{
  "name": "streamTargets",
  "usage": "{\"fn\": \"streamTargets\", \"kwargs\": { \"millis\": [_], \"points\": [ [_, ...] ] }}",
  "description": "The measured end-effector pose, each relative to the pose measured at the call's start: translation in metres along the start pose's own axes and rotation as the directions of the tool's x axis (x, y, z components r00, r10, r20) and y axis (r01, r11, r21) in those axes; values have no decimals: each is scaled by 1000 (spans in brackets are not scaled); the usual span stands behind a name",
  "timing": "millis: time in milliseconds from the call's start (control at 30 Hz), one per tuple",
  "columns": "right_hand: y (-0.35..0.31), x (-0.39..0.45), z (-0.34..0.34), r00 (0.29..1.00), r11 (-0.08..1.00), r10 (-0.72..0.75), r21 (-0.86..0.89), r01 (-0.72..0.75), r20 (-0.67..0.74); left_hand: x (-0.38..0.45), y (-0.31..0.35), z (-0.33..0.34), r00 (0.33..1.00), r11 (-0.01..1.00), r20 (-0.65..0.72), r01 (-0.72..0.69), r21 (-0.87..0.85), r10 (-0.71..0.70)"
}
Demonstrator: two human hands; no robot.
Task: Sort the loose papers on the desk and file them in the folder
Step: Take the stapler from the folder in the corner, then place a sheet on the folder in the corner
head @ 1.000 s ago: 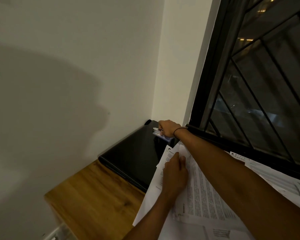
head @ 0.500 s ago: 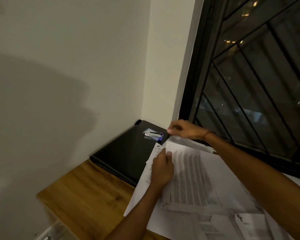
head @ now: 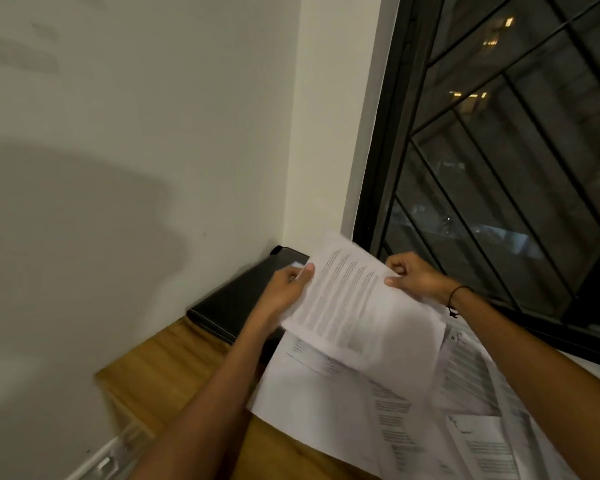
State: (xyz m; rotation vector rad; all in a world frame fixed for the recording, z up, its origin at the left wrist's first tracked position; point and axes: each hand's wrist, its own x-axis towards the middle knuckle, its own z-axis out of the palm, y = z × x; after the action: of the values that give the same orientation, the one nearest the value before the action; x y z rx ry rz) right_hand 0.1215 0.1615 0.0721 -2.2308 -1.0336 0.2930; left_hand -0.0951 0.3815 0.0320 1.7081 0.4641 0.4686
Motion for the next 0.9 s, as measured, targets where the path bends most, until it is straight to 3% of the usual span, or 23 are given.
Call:
{"fn": "streamTargets", "kwargs": {
  "millis": [100,167,300,367,433,500,633,733,900],
  "points": [
    [-4,4,12,990,983,93,167,-75,-106,-8,-2,-36,995,987,39,98,-130,-94],
    [-6,9,29,982,952,166,276,-135,-91,-11,-12,-47,986,972,84,155,-175,-143],
    [-6,28,77,960,840,280,488,-238,-14,-9,-26,-49,968,977,168,202,-69,-189],
    [-15,33,100,952,785,306,568,-247,-8,-1,-26,-49,972,977,122,207,-47,-200],
    [-22,39,118,953,750,302,609,-259,32,10,-22,-53,979,978,35,202,45,-203],
    [-30,41,125,955,743,280,608,-280,98,21,-14,-60,981,947,-35,193,255,-191],
    [-54,46,129,950,694,267,651,-308,165,40,-5,-70,992,784,-102,121,608,-75],
    [-74,52,137,947,582,264,752,-309,184,55,-7,-66,1000,741,-7,-13,671,24],
    [-91,61,155,953,432,183,851,-299,242,61,-11,-49,998,661,32,12,750,-55]
  ]
}}
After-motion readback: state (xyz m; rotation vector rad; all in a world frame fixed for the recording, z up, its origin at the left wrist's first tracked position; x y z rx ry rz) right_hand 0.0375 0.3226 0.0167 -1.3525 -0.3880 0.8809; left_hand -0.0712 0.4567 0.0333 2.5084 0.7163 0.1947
